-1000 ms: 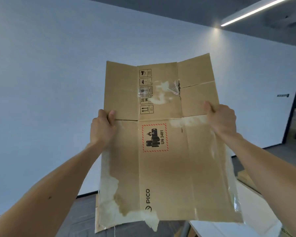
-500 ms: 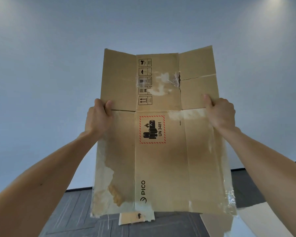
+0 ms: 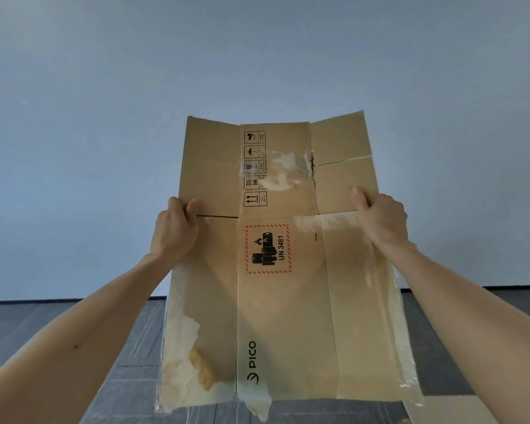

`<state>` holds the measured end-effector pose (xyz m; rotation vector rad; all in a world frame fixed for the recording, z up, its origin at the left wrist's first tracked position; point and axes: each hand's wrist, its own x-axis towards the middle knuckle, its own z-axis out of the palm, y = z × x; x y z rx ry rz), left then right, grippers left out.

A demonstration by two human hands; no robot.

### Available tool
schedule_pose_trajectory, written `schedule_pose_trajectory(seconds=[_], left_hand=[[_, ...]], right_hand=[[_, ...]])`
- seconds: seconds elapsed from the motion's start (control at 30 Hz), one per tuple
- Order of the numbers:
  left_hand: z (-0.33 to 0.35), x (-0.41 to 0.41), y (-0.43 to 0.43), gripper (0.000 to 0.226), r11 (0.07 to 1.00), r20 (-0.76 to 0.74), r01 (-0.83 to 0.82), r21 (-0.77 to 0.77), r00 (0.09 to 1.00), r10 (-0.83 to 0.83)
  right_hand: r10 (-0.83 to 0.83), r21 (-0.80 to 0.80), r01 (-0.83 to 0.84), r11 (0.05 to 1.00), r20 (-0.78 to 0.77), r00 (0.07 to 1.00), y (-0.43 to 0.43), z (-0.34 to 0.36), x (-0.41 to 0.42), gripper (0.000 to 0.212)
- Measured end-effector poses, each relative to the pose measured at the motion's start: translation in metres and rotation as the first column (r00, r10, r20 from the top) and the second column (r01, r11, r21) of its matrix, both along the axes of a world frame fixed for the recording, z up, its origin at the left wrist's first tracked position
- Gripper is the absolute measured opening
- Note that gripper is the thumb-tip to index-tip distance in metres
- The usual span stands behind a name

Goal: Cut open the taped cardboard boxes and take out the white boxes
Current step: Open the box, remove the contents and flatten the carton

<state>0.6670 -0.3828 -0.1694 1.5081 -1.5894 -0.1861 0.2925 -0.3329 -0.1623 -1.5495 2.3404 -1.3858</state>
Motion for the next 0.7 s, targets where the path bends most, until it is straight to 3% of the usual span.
schedule_pose_trajectory(seconds=[0.3,0.53,0.7], left_hand=[[-0.134,0.037,-0.160,0.041,0.961,-0.047,0.003,0.277,0.999,0.010],[-0.245,0.044,-0.229,0.041,0.844,-0.030,-0.007,0.536,0.999,0.028],[-0.311,0.034,-0.271,0.041,0.778,0.006,-0.025,0.628,1.000,0.028]], right_hand=[[-0.023,0.240,-0.007,0.971,0.122,0.992,-0.152,-0.125,0.041,0.061],[-0.106,0.448,-0.009,0.894,0.231,0.967,-0.223,-0.242,0.051,0.058],[-0.121,0.509,-0.054,0.859,0.305,0.945,-0.261,-0.313,0.048,0.049]])
